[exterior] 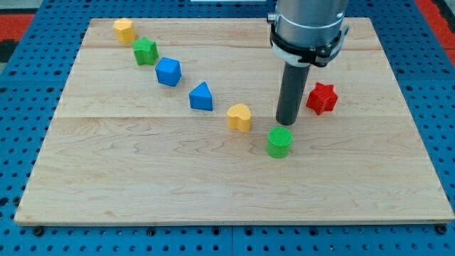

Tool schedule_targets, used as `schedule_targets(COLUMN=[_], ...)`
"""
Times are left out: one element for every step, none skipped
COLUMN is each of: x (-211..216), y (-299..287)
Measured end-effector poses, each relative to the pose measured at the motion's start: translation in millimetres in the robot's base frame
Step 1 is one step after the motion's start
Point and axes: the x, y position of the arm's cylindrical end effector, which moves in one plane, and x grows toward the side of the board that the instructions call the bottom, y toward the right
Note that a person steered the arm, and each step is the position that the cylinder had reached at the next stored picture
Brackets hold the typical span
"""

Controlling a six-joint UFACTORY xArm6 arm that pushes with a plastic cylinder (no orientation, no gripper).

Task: Move the red star to the right of the yellow heart

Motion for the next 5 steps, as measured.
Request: schedule_targets(x=[-11.2,-43.4,-73.2,-74.8,-60.2], y=[-6.9,6.8,40.0,67.4,70.0])
